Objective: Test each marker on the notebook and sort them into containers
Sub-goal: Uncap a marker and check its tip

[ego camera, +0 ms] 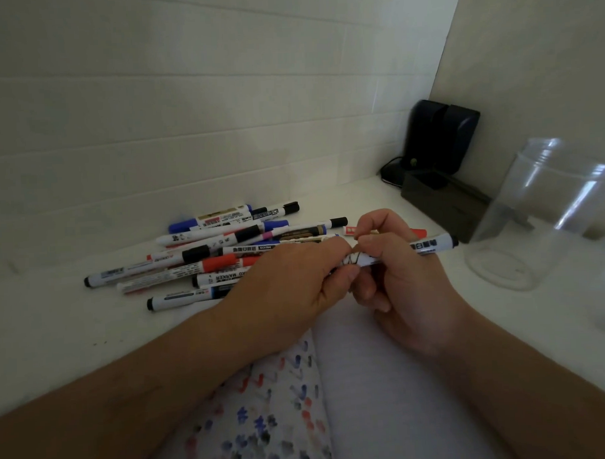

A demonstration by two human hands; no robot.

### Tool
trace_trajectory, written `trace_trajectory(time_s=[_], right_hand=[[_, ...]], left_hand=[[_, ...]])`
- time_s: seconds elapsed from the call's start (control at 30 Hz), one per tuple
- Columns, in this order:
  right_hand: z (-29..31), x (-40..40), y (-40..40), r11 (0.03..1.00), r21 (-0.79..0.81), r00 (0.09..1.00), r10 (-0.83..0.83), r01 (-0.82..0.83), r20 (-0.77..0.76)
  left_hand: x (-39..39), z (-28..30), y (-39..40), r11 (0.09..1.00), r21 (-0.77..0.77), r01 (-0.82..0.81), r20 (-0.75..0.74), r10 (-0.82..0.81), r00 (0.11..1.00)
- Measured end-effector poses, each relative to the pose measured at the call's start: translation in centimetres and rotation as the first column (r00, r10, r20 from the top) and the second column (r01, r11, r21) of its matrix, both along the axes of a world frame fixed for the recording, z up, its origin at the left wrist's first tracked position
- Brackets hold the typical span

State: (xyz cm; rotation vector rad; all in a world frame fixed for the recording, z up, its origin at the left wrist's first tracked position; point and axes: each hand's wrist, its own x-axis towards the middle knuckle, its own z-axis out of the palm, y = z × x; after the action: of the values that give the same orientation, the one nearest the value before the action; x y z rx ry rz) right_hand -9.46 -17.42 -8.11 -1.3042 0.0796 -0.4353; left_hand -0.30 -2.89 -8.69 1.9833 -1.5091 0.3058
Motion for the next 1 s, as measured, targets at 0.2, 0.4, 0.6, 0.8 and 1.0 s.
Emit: trace_trajectory(time_s=[0.2,0.4,0.6,0.8,1.0], right_hand=[[-0.1,0.2,0.5,0.993,-0.105,0.999,-0.049,0.047,-0.015],[0.2,-0.4,0.5,0.996,-0.09,1.0,0.016,-0.017,-0.01],[1.5,-0.9,-1.9,0.996,-0.083,0.997,0.037,-0.042,-0.066],[1.7,-1.9,-4.0,0.957,-0.289,0.978,-0.024,-0.038,-0.208],[0.3,-0.9,-2.2,0.824,-0.562,0.954,-0.222,0.074,-0.2]], left_hand=[[0.0,-0.6,0.0,0.999,0.032,0.011,0.063,-0.013,0.998],[0.3,0.0,0.1,0.997,0.056,0.05,-0.081,-0.045,0.996],[0.7,0.9,1.0,0.981,0.194,0.006,-0.228,0.039,0.973],[0.5,0.7,1.2,0.886,0.444,-0.134,0.035,0.133,0.991],[0.8,0.4,0.9,0.87,0.466,-0.162,0.064,0.149,0.987]])
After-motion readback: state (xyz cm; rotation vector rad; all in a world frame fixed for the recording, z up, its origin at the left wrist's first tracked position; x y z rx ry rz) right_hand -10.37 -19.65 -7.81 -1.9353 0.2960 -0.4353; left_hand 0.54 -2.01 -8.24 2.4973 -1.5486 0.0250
